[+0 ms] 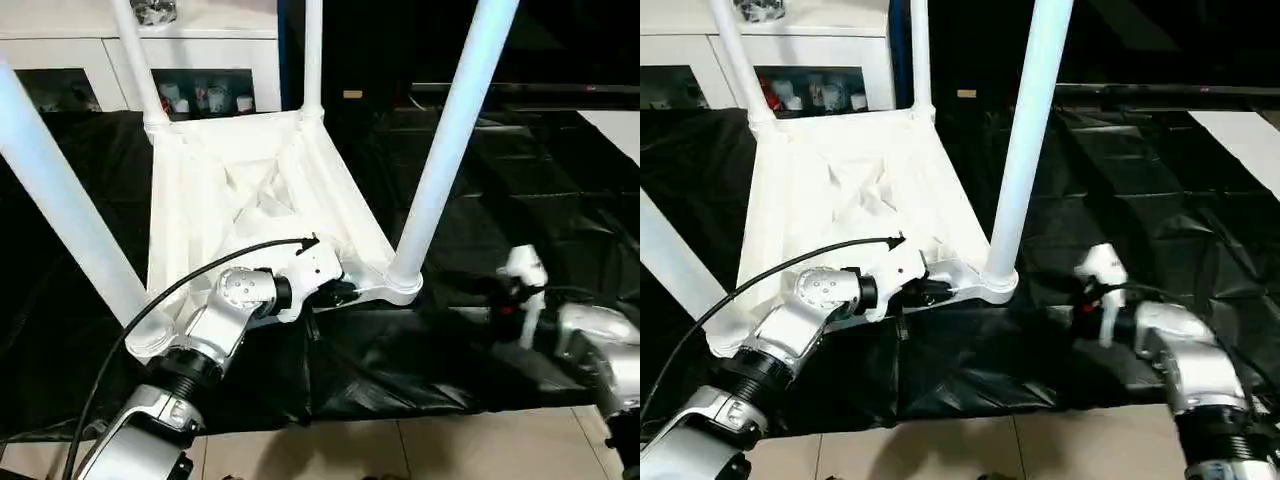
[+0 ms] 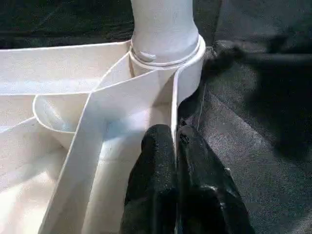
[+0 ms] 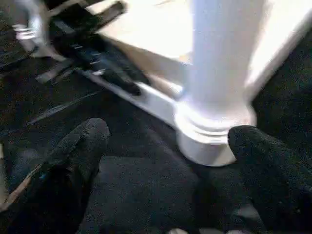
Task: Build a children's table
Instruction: Rotate leg to tighten, then rotate table base
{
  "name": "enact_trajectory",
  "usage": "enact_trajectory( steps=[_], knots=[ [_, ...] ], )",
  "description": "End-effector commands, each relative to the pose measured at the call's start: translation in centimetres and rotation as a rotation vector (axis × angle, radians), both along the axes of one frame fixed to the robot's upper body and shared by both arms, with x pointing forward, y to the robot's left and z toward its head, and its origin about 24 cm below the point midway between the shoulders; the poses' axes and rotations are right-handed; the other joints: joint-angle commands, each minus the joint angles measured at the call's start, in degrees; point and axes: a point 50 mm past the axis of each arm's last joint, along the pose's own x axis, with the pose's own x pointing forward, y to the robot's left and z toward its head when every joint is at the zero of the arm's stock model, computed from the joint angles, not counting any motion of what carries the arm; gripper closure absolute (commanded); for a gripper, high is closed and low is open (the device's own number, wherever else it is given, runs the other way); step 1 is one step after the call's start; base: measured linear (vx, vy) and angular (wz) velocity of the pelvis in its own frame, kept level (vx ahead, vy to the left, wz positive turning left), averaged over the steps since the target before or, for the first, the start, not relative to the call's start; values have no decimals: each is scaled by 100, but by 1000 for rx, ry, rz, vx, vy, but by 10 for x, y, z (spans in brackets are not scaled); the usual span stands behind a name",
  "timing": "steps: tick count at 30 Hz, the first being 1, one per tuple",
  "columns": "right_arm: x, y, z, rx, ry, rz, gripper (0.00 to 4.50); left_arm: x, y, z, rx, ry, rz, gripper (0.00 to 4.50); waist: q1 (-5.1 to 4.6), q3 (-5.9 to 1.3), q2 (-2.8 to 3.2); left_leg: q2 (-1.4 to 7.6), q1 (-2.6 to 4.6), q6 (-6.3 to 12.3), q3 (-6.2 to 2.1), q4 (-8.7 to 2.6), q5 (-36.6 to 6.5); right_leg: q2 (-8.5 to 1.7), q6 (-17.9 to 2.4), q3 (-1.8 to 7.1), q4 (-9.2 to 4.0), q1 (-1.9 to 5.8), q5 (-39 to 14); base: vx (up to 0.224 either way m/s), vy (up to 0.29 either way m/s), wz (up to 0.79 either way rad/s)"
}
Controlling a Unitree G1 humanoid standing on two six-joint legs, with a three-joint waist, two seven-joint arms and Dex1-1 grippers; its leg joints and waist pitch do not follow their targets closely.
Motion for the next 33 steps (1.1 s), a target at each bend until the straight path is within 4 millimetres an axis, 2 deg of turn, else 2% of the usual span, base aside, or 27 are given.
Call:
enact_trajectory(
  steps=[1, 3, 5, 6, 7, 8, 9, 10, 11, 12, 13, 14, 15, 16, 18, 20, 22, 23, 24, 26, 27, 28, 29, 30, 31, 33],
  knots=[
    [-1, 3, 1, -1, 1, 38, 0, 7, 0, 18, -74, -29, 13, 388, 28, -362, -62, 19, -37, 625, 53, -292, -1134, -221, -1081, 185, -417, 347, -1772, 0, 0, 0],
    [-3, 11, -3, 16, 26, 103, 0, -1, 10, 32, -162, 40, -24, 364, 42, -367, -35, 35, -26, 603, 48, -302, -1133, -230, -1176, 191, -392, 349, -1679, 0, 0, 0],
    [-1, 19, -7, 31, 24, 127, 0, -13, 19, 39, -202, 101, -73, 356, 24, -369, -37, 52, -22, 574, 51, -304, -1121, -224, -1259, 197, -354, 348, -1544, 0, 0, 0],
    [-1, 19, -7, 31, 24, 127, 0, -13, 19, 39, -202, 101, -73, 352, 0, -360, -25, 55, -50, 565, 43, -318, -1070, -236, -1329, 201, -327, 358, -1462, 0, 0, 0],
    [3, 22, -9, 31, 23, 124, 0, -19, 24, 41, -205, 123, -92, 338, -10, -368, -10, 57, -1, 539, 58, -303, -1137, -214, -1354, 200, -328, 318, -1474, 0, 0, 0],
    [11, 33, -11, 25, 5, 138, 0, -30, 37, 43, -199, 156, -113, 338, -28, -347, -50, 38, -34, 561, 62, -312, -1147, -194, -1325, 195, -350, 329, -1539, 0, 0, 0],
    [15, 39, -10, 22, -3, 137, 0, -34, 42, 43, -188, 164, -119, 324, -55, -348, -55, 51, -51, 485, 45, -335, -1134, -220, -1332, 196, -312, 337, -1602, 0, 0, 0],
    [19, 45, -8, 23, -10, 135, 0, -37, 48, 43, -174, 170, -119, 324, -66, -333, 2, 48, 11, 442, 58, -332, -1237, -190, -1281, 200, -350, 290, -1745, 0, 0, 0],
    [24, 55, -3, 23, -23, 133, 0, -43, 58, 43, -164, 187, -112, 316, -79, -329, 10, 48, 20, 428, 60, -324, -1270, -185, -1267, 210, -345, 282, -1732, 0, 0, 0],
    [24, 55, -3, 23, -23, 133, 0, -43, 58, 43, -164, 187, -112, 316, -72, -326, -23, 42, 3, 391, 45, -340, -1272, -188, -1234, 212, -312, 305, -1754, 0, 0, 0],
    [29, 63, 2, 23, -34, 136, 0, -47, 67, 43, -170, 208, -89, 297, -69, -317, 3, 44, 33, 352, 53, -336, -1329, -183, -1197, 221, -328, 281, -1813, 0, 0, 0],
    [29, 64, 3, 24, -35, 136, 0, -47, 68, 43, -170, 210, -85, 297, -67, -312, 9, 48, 37, 323, 51, -345, -1357, -181, -1199, 226, -324, 282, -1802, 0, 0, 0],
    [34, 68, 6, 7, -54, 117, 0, -52, 76, 43, -176, 227, -63, 287, -53, -307, -32, 48, 49, 286, 60, -345, -1428, -175, -1169, 232, -335, 269, -1828, 0, 0, 0],
    [38, 69, 7, -5, -68, 103, 0, -55, 79, 43, -180, 237, -55, 287, -36, -308, -14, 52, 55, 242, 54, -350, -1446, -185, -1180, 238, -308, 268, -1831, 0, 0, 0],
    [49, 69, 9, -39, -99, 29, 0, -62, 88, 41, -173, 254, -20, 269, -59, -287, 1, 44, 32, 154, 44, -373, -1537, -181, -1126, 236, -318, 266, -1976, 0, 0, 0],
    [57, 68, 11, -68, -121, -41, 0, -68, 94, 39, -170, 269, 5, 260, -70, -284, 18, 25, 64, 73, 52, -358, -1682, -179, -1049, 249, -343, 238, -2139, 0, 0, 0],
    [68, 64, 12, -103, -140, -147, 0, -76, 102, 37, -172, 293, 33, 252, -73, -279, 21, 21, 72, 47, 49, -352, -1787, -173, -1042, 252, -340, 222, -2196, 0, 0, 0],
    [72, 63, 13, -115, -146, -190, 0, -80, 105, 37, -175, 302, 40, 242, -86, -263, 49, 12, 62, 9, 42, -356, -1849, -174, -1037, 253, -343, 214, -2269, 0, 0, 0],
    [76, 61, 14, -124, -150, -230, 0, -82, 107, 36, -176, 310, 43, 232, -85, -275, 52, 7, 79, -12, 46, -350, -1895, -172, -1020, 252, -352, 212, -2307, 0, 0, 0],
    [85, 57, 17, -153, -184, -314, 0, -92, 112, 35, -164, 340, 47, 221, -89, -275, 55, 5, 63, -25, 37, -346, -1966, -177, -1021, 252, -336, 209, -2354, 0, 0, 0],
    [91, 53, 18, -182, -194, -378, 0, -99, 116, 33, -148, 368, 43, 211, -84, -262, 61, -9, 82, -12, 52, -337, -2005, -158, -975, 253, -364, 181, -2422, 0, 0, 0],
    [93, 51, 19, -192, -199, -406, 0, -103, 118, 32, -138, 383, 36, 204, -98, -265, 54, -11, 51, -14, 41, -344, -1966, -157, -971, 251, -341, 205, -2393, 0, 0, 0],
    [95, 49, 20, -197, -203, -439, 0, -107, 120, 31, -129, 400, 30, 186, -97, -264, 53, -15, 56, -10, 45, -337, -1973, -149, -952, 249, -339, 197, -2419, 0, 0, 0],
    [98, 48, 21, -199, -209, -473, 0, -110, 123, 30, -122, 411, 29, 186, -96, -260, 59, -16, 68, -5, 50, -334, -1968, -146, -933, 253, -345, 181, -2423, 0, 0, 0],
    [101, 45, 23, -204, -221, -525, 0, -115, 126, 30, -106, 419, 30, 175, -92, -265, 85, -15, 78, -2, 52, -335, -1982, -130, -928, 253, -344, 179, -2371, 0, 0, 0],
    [104, 42, 25, -206, -231, -574, 0, -118, 130, 30, -81, 418, 29, 163, -88, -270, 89, -6, 75, -18, 50, -340, -1968, -126, -975, 254, -323, 181, -2213, 0, 0, 0]
  ],
)
